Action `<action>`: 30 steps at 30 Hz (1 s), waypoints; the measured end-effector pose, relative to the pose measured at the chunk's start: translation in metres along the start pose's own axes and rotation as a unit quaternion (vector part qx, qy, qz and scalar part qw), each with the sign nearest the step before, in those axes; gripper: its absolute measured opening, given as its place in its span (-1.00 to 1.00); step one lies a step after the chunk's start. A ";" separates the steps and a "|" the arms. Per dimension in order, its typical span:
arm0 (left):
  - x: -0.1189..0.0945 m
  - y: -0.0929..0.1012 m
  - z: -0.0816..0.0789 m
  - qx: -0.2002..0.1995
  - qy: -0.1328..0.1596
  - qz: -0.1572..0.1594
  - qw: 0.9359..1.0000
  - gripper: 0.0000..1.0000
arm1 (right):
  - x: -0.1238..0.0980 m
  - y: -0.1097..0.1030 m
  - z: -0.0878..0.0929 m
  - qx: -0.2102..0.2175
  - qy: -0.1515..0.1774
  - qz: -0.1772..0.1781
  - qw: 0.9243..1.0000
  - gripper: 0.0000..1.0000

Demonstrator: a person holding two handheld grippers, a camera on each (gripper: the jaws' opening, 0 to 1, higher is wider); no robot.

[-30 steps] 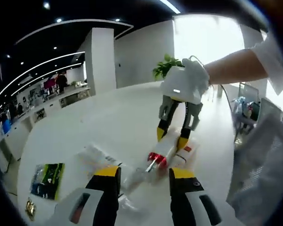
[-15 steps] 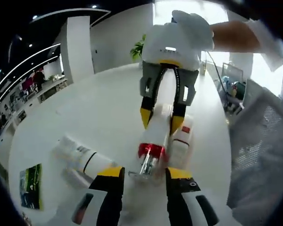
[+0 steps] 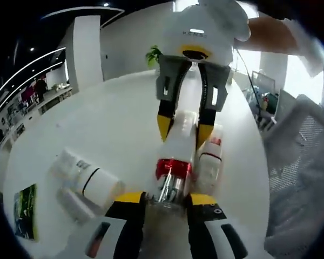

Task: Arrange the skincare products in the storage area until every visible bottle or jar stands upright without overlapping.

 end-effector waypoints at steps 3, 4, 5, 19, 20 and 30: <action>-0.002 0.002 0.000 0.017 0.010 0.000 1.000 -0.37 | 0.000 0.000 0.000 0.001 -0.001 -0.003 1.000 -0.40; -0.002 0.002 -0.001 0.017 0.010 0.001 1.000 -0.38 | 0.000 0.000 0.000 0.001 -0.001 -0.004 1.000 -0.40; -0.002 0.001 -0.001 0.018 0.010 0.001 1.000 -0.38 | 0.000 0.000 0.000 0.001 -0.001 -0.004 1.000 -0.40; -0.017 -0.002 -0.023 -0.029 -0.023 0.021 0.999 -0.45 | -0.004 -0.001 0.002 0.013 0.034 0.029 0.999 -0.39; -0.020 -0.002 -0.026 -0.028 -0.022 0.019 0.999 -0.45 | -0.006 0.000 0.002 0.016 0.038 0.033 0.999 -0.39; -0.050 -0.002 -0.074 -0.008 0.043 0.013 0.999 -0.45 | -0.019 0.005 0.000 0.045 0.071 0.063 0.994 -0.41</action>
Point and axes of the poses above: the point that each gripper's makers call its tool centre point, and the gripper's own axes: x roughly forward along the fingers, y roughly to its right, z roughly out of its underside, the point moved 9 cm from there along -x, roughly backward along the fingers
